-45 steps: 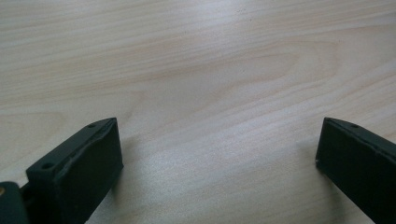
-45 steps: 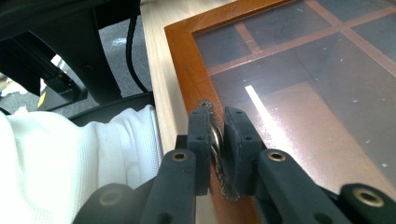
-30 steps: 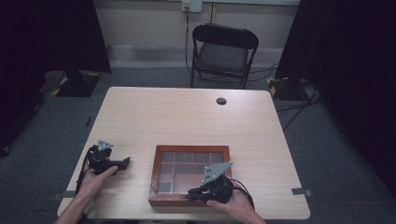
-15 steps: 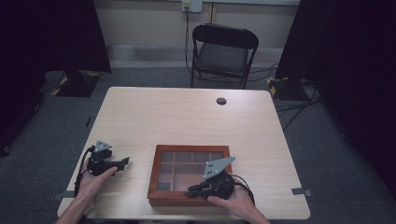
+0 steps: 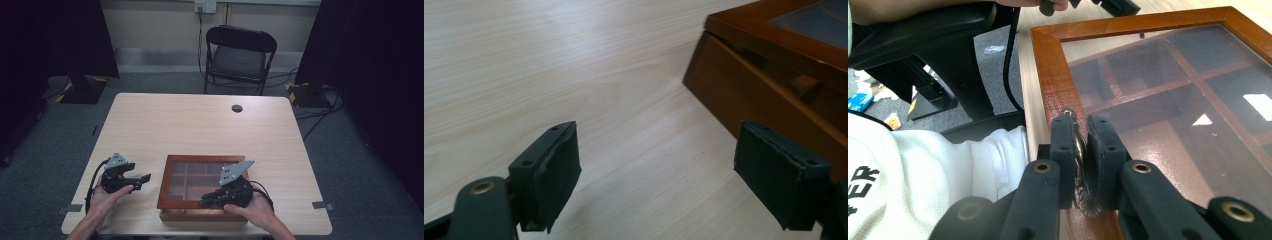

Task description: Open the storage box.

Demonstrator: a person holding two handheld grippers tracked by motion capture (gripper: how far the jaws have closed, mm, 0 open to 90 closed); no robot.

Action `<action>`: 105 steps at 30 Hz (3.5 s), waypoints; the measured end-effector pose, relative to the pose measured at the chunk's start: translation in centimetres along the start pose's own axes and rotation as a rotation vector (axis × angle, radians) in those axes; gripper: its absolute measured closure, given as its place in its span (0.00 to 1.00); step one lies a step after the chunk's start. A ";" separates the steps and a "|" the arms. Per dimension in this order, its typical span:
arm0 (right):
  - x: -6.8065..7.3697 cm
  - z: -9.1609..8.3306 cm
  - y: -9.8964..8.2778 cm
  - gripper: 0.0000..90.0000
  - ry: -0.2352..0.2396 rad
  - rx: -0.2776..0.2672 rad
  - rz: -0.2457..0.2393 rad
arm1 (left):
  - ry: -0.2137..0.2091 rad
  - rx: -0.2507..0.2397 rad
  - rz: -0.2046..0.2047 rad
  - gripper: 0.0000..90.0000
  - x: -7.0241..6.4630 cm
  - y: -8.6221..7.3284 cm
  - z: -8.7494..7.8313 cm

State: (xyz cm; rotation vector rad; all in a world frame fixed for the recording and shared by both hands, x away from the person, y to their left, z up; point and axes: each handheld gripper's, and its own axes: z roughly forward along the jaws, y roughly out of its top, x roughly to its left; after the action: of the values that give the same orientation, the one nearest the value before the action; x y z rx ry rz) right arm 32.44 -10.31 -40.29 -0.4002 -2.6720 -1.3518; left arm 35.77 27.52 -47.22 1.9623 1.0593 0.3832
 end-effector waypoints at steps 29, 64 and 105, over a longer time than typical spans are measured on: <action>-0.4 -1.5 2.1 0.92 0.000 -0.005 -0.003 | -0.272 -0.095 0.137 0.21 -4.1 1.1 0.0; -1.0 -6.7 -2.5 0.16 -0.268 -0.136 0.109 | -0.270 -0.171 0.112 0.29 -4.5 2.9 -0.8; -3.6 -8.8 -3.0 0.28 -0.377 -0.179 0.132 | -0.296 -0.141 0.123 0.36 -4.8 6.4 -0.4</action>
State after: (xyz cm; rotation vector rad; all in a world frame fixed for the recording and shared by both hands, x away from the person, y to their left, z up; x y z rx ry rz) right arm 34.97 -19.70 -38.18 -0.9188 -2.7489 -1.6187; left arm 36.13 22.17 -41.26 1.8919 0.7067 0.2187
